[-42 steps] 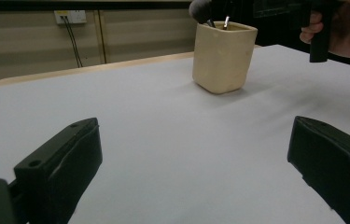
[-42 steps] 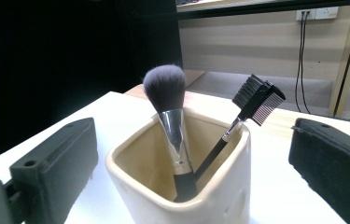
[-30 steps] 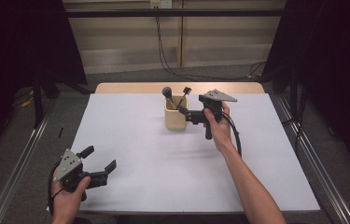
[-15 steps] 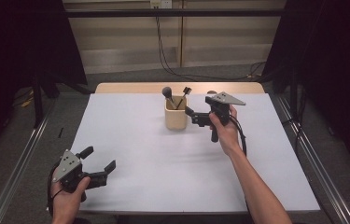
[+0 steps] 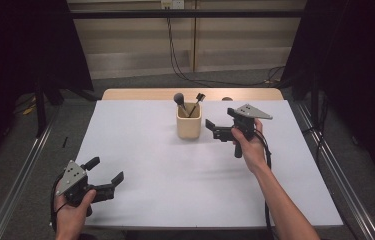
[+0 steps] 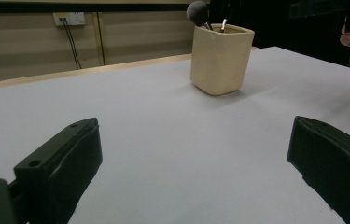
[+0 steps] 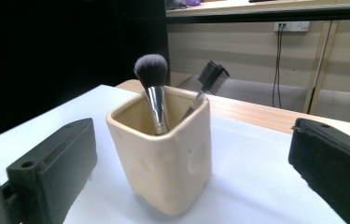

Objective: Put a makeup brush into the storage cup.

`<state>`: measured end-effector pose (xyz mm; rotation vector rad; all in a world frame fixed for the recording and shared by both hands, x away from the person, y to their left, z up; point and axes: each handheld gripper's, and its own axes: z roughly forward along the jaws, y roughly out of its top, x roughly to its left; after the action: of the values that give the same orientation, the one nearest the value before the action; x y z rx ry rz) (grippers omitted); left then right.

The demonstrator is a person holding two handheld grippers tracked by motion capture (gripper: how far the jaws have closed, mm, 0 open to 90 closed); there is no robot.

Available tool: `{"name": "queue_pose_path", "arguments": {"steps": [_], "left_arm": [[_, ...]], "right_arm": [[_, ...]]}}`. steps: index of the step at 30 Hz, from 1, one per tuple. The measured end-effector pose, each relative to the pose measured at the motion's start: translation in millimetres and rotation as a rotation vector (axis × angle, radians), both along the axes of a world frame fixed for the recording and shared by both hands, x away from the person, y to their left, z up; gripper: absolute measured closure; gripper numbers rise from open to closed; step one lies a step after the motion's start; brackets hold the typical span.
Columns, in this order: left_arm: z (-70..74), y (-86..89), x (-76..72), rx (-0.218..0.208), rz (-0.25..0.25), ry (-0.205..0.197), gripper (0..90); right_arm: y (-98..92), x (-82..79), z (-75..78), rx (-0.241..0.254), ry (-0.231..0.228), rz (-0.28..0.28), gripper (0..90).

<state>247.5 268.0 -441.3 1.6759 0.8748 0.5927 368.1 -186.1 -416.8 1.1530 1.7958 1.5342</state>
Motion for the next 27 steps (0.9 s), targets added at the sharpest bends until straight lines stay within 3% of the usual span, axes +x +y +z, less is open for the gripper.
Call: {"name": "queue_pose_path", "arguments": {"steps": [27], "left_arm": [[0.6,0.0,-1.2,-0.007,0.003,0.0,2.8]], "right_arm": [[-61.0,-57.5,-0.8,-0.025,-0.01,-0.083,0.4]]}}
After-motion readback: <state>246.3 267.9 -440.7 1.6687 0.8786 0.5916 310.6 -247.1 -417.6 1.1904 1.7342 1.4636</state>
